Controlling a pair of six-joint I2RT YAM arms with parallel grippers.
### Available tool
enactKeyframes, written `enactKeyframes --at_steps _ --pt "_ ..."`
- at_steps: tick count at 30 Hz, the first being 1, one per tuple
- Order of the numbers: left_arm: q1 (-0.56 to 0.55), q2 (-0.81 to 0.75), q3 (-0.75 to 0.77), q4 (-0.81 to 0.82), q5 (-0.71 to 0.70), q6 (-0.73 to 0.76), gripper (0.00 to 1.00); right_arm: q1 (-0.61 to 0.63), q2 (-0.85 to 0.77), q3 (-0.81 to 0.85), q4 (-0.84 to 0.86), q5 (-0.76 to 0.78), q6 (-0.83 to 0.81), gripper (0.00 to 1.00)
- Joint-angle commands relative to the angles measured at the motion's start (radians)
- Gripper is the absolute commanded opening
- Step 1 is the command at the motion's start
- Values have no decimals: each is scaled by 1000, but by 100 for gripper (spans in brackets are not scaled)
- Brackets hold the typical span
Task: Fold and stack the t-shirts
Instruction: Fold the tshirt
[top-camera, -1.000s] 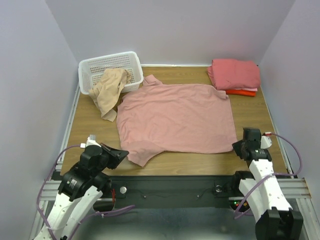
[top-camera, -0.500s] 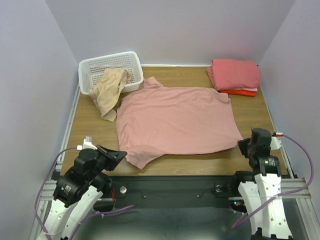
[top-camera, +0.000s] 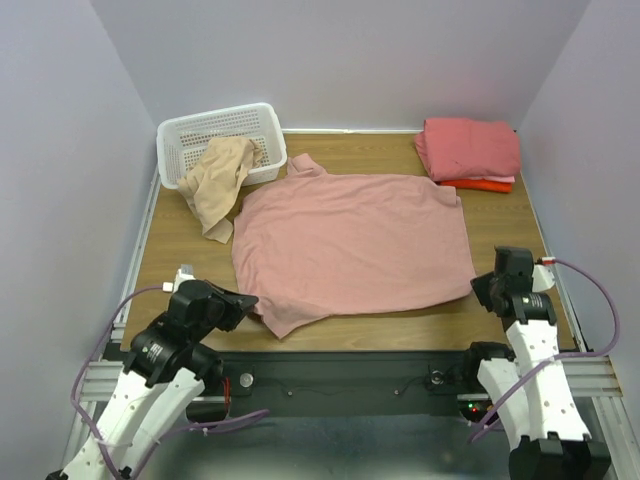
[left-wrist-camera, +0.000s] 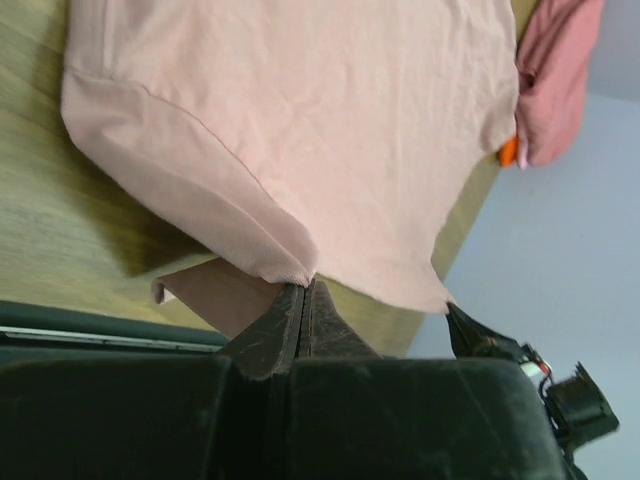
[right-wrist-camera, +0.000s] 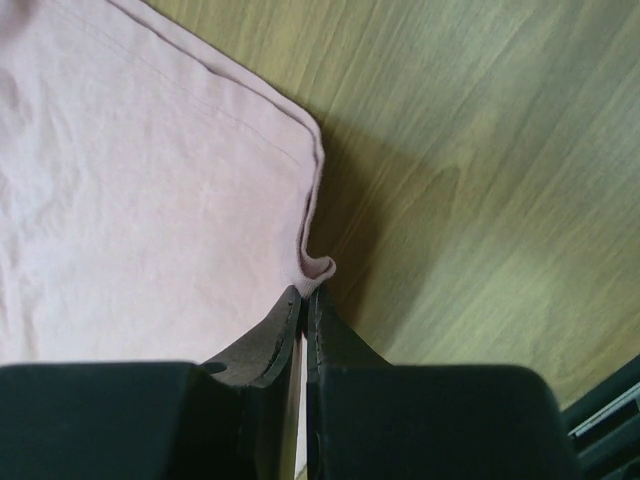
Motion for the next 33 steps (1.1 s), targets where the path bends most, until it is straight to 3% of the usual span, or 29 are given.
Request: enactKeyframes --at_steps 1,6,15,28,33 --pt "-2 81 86 88 -131 18 0 -1 70 28 134 8 -28 0" --pt "-2 219 103 190 -155 43 0 -1 133 73 188 39 -37 0" --pt "1 408 216 298 -330 107 0 -1 300 130 301 39 -48 0" --pt "101 721 291 481 -340 224 0 -1 492 199 431 71 -69 0" --pt "167 820 323 587 -312 348 0 -1 599 246 464 27 -91 0"
